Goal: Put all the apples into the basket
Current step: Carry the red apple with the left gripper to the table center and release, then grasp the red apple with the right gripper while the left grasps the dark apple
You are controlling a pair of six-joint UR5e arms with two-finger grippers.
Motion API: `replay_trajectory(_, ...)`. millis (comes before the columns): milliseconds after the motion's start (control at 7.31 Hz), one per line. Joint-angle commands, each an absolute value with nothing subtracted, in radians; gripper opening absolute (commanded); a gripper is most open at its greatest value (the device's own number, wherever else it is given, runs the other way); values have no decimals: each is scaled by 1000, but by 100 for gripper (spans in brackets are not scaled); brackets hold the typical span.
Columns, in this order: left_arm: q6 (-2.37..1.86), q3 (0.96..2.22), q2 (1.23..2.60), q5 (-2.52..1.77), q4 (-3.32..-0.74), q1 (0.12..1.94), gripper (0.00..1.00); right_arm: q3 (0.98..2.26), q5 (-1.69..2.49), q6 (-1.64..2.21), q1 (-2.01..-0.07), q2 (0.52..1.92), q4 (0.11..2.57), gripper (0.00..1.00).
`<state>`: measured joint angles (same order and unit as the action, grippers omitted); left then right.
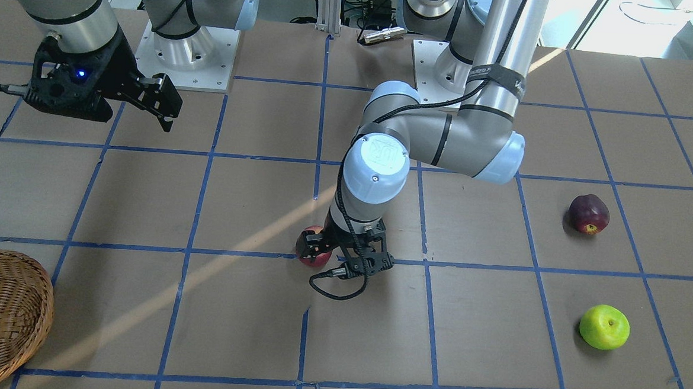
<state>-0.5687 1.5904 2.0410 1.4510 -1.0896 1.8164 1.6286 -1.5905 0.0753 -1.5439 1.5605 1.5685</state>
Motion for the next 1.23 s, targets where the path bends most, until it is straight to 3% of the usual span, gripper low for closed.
replay_trajectory(0,-278,1540,1950,1462,-1352,1668,100,1626,-1592,240,-1662,1452,1648,100)
replay_trajectory(684,434,1760,1741,1783,-1427,1298,100,1618,-1563,489,-1882,1240,1969,100)
replay_trajectory(1095,797,1853,1739,1781,-1279,1004,100,1618,-1543,574,-1956,1114,2077,100)
